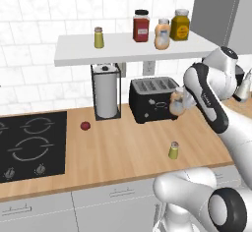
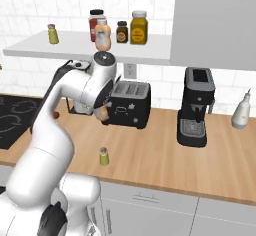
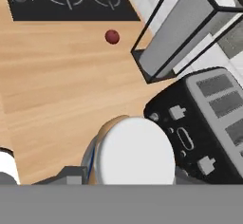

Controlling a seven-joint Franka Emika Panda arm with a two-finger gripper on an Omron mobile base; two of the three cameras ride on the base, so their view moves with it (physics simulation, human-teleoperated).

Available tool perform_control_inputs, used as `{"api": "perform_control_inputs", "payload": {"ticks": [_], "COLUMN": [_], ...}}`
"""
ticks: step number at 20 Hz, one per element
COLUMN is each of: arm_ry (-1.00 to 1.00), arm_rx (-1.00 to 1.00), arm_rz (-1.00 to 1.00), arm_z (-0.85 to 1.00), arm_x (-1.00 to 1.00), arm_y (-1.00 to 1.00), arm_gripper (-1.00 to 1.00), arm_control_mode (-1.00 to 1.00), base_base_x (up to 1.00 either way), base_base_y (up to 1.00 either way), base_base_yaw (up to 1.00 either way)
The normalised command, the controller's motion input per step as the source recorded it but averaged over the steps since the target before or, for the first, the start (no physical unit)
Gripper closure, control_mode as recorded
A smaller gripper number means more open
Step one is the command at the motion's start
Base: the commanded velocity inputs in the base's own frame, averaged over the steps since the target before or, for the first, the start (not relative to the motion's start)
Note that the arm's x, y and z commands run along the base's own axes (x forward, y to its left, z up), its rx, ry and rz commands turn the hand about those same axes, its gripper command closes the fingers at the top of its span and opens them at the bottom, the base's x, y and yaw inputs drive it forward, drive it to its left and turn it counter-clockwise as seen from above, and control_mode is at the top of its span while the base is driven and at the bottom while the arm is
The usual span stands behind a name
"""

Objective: Put the shaker and condiment bottle from the counter next to their counterparts in the cabinet.

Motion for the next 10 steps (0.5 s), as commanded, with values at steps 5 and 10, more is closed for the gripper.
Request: {"api": "perform_control_inputs", "payload": {"ticks": [5,10], "arm_ry": [0.00,0.00], "arm_rx": [0.12,0.10], "arm_rz": [-0.36,-0.37], "arm_z": [0.34,0.39], "arm_x": [-0.24,-0.18], "arm_y": [0.00,0.00], "arm_gripper": [1.00,1.00], "arm_control_mode": [-1.00,-1.00], "base_base_x": [0.00,0.00], "base_base_y": [0.00,0.00], "base_base_yaw": [0.00,0.00]}}
